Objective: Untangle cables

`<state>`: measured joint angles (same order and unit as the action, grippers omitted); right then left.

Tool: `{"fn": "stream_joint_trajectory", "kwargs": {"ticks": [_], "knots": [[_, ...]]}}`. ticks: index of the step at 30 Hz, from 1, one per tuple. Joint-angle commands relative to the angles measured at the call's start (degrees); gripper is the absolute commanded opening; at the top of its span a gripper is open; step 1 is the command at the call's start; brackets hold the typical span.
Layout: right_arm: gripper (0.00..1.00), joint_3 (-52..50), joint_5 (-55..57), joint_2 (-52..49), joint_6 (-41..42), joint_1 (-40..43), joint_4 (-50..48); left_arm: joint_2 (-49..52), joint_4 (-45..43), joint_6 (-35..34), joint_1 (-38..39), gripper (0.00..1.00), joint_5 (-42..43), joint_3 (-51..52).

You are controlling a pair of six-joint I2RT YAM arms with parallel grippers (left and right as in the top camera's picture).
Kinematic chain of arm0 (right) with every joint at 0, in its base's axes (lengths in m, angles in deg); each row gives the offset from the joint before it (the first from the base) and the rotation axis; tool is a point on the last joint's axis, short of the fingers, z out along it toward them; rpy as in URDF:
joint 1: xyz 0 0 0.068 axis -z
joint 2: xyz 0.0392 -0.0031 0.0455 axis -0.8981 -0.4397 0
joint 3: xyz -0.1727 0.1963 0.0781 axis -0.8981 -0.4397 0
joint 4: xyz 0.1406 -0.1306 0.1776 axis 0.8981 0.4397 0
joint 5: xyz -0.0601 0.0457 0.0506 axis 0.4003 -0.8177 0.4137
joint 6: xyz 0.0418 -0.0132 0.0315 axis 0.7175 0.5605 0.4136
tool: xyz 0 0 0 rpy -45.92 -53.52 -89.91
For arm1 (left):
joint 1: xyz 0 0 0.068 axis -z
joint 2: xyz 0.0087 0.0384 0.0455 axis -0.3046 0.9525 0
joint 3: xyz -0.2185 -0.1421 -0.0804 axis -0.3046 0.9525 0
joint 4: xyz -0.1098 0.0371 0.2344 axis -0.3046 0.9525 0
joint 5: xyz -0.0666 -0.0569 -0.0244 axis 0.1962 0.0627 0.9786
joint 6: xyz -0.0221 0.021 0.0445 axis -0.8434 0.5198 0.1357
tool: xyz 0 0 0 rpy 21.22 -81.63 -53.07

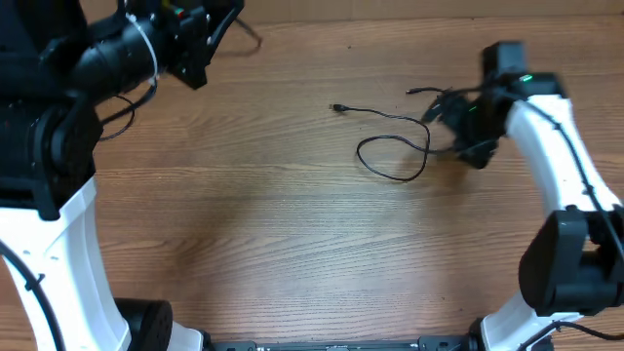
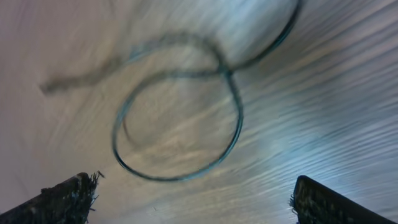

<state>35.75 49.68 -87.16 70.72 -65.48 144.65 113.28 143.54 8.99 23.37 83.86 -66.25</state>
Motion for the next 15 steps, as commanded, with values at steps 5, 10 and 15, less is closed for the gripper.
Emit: {"fn": "stream_joint_trajectory", "kwargs": {"ticks": [5,10,15], "knots": [[1.00,-6.0,-1.3,1.5,-2.2,-1.7,-3.1,-4.0,10.1,-6.8,-1.4,0.04,-28.6,0.0],[1.00,-6.1,-0.9,1.5,-2.2,-1.7,-3.6,-6.8,16.0,-11.0,-9.9,0.05,-39.8,0.0],[1.00,-6.1,-0.9,1.5,-2.2,-1.7,-3.9,-6.5,22.3,-14.8,-27.7,0.05,-39.4,0.1]]}}
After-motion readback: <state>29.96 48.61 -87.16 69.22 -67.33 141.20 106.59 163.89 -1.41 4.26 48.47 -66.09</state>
